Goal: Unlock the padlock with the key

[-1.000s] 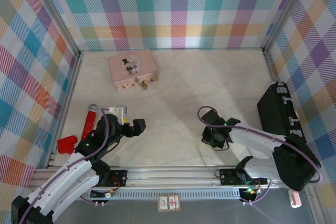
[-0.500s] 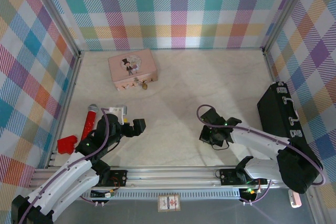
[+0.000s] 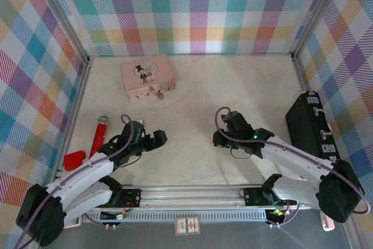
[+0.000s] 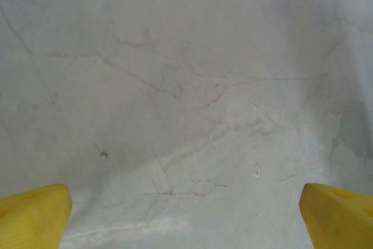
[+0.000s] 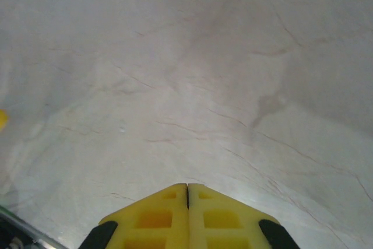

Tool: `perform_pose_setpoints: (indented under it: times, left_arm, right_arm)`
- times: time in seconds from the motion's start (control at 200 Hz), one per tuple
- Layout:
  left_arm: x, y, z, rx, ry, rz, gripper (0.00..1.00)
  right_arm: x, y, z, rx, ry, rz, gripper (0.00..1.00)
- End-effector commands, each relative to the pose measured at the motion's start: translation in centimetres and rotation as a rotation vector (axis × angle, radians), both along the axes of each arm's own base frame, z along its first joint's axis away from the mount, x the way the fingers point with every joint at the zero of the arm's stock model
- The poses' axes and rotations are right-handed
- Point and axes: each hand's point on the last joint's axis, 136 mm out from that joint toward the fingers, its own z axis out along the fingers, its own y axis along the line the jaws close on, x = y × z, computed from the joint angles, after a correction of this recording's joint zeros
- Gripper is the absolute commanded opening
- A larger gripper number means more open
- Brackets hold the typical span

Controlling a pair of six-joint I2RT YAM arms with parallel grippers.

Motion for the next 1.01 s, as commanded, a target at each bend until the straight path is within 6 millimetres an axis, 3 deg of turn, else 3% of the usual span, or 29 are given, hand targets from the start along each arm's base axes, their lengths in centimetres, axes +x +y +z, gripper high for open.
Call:
perform_pose_setpoints:
  times: [0.0,0.19,0.37,0.625,1.0]
  left_arm:
    - [0.5,-2.7,1.5,-0.200,0.092,0.091,1.00]
    - [0.9,-5.7,4.0,-0.412,0.081,0.178,0.97]
    - [1.7,-5.2,6.5,-0.698,0.047,0.406,0.82]
    - [2.2,-5.3,10.4,-0.850,0.002,0.506,0.79]
    - [2.3,-8.2,11.1,-0.936,0.019,0.456,0.71]
  right_arm:
    - [1.5,2.9,3.4,0.085,-0.122,0.094,0.00]
    - [3.1,5.8,5.4,0.188,-0.179,0.113,0.00]
    - [4.1,7.9,7.0,0.271,-0.228,0.105,0.00]
    - [3.9,10.9,9.3,0.367,-0.311,0.159,0.00]
    - [2.2,13.7,9.6,0.407,-0.336,0.234,0.00]
